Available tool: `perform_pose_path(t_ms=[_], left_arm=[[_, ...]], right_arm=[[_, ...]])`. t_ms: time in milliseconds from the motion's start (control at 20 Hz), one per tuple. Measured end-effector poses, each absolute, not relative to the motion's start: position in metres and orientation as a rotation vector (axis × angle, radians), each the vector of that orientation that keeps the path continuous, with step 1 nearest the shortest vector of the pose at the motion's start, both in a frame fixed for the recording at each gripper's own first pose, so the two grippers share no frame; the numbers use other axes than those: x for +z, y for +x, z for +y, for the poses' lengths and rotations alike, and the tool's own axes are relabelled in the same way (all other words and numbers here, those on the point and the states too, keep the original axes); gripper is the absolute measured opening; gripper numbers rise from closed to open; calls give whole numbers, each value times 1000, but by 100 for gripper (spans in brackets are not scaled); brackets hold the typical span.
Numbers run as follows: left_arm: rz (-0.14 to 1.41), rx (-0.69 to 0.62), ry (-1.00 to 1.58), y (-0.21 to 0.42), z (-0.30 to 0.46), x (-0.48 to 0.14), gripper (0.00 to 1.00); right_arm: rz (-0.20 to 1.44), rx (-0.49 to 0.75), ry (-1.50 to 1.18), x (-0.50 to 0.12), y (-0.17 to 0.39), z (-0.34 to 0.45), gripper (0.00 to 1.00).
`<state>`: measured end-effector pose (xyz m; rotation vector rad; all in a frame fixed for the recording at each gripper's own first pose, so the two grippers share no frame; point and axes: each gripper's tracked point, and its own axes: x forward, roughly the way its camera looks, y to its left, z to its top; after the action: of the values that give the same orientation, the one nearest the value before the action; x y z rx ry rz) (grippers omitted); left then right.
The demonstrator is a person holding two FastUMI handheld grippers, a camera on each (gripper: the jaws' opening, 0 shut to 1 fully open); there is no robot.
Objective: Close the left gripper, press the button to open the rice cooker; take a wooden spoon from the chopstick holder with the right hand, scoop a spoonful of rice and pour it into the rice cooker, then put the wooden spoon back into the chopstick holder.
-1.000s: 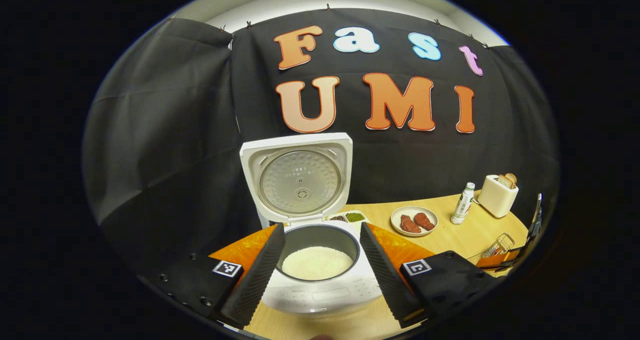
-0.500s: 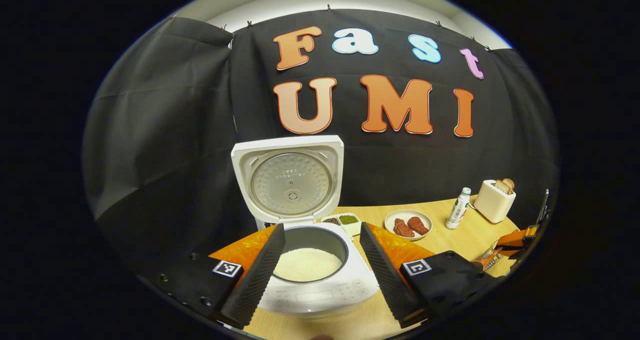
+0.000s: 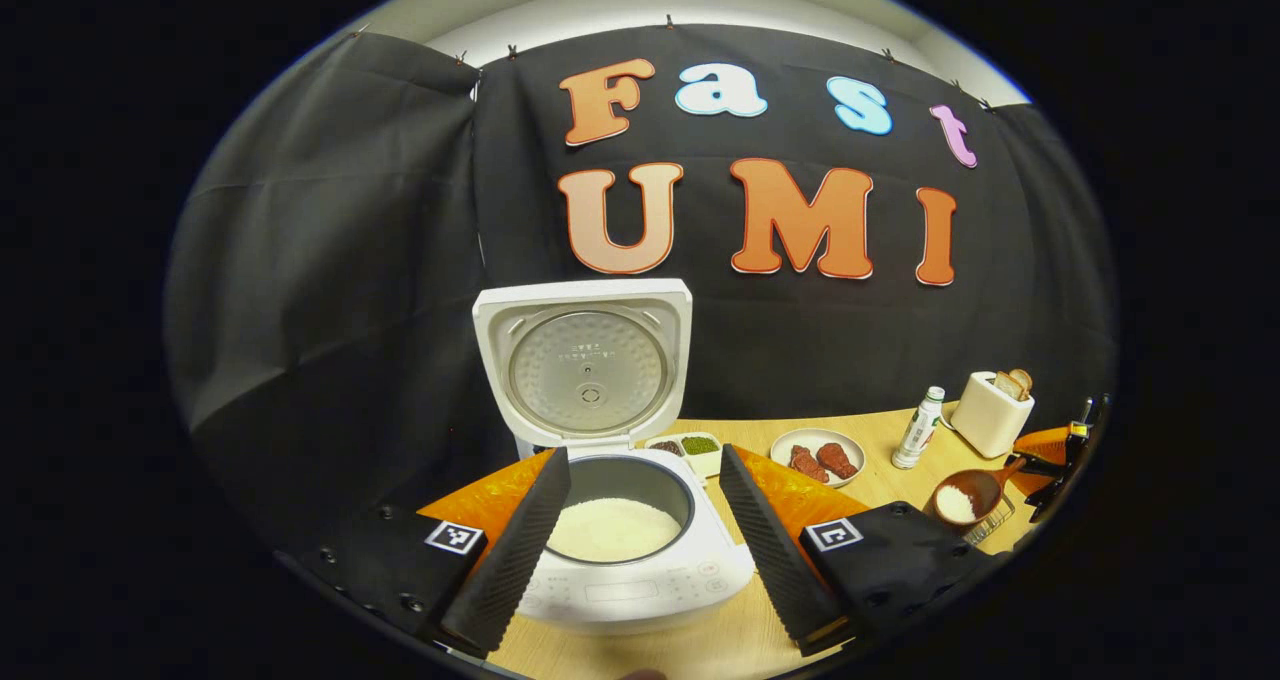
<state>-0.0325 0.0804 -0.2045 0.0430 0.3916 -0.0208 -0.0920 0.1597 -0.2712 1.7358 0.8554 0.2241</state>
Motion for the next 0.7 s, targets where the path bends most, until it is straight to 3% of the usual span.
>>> perform_pose_path(t_ms=[700], left_arm=[[356, 168, 7, -73, 178, -195, 99]], right_arm=[[918, 435, 1663, -204, -35, 288, 12]])
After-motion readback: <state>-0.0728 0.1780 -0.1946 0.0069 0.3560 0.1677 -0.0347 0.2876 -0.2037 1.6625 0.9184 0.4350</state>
